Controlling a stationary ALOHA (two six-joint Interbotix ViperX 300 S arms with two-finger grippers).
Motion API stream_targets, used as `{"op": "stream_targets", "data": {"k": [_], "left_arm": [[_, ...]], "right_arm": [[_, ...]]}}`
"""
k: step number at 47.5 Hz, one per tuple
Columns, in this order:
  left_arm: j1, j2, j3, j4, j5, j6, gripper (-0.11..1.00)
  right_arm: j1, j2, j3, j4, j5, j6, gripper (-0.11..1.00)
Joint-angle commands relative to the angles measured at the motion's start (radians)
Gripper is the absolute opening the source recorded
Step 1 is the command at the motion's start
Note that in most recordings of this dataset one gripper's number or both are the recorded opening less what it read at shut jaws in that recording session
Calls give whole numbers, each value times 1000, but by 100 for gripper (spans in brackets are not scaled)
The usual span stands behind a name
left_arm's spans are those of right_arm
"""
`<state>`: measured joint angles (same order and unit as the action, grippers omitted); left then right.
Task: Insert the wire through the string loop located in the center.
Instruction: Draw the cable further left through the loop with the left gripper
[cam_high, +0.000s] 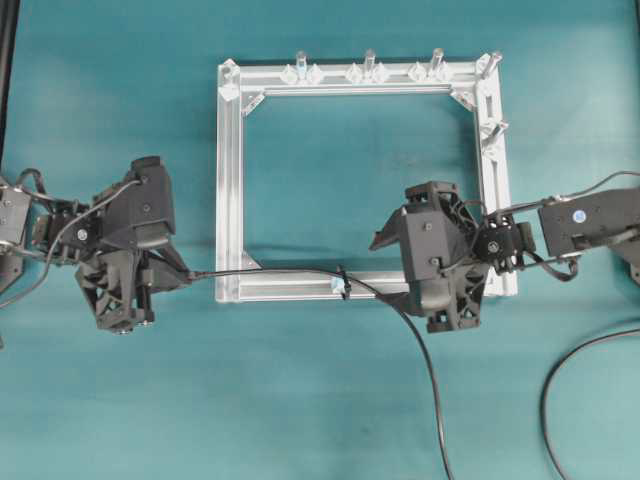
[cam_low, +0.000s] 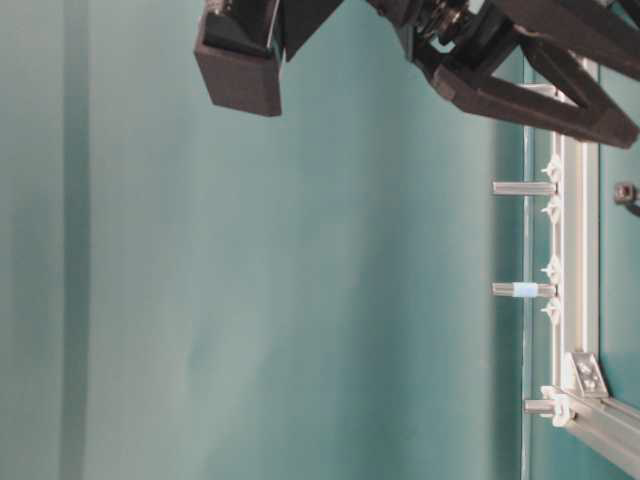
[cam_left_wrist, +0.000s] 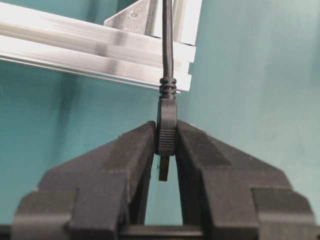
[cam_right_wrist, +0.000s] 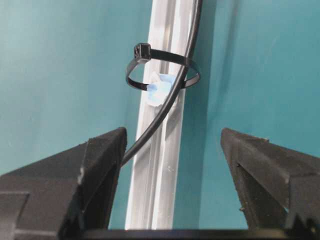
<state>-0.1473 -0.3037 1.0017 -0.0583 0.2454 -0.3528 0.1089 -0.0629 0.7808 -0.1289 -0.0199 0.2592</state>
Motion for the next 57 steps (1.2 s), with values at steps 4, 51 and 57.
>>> {"op": "stream_targets", "data": {"k": [4, 51, 57], "left_arm": [[-12, 51, -3, -2, -35, -8, 16], [-28, 109, -52, 11, 17, 9, 63], [-26, 77, -57, 12, 17, 14, 60]], "right_arm": [[3, -26, -8, -2, -3, -2, 78], [3, -25, -8, -2, -6, 0, 78], [3, -25, -8, -2, -3, 0, 78]]}}
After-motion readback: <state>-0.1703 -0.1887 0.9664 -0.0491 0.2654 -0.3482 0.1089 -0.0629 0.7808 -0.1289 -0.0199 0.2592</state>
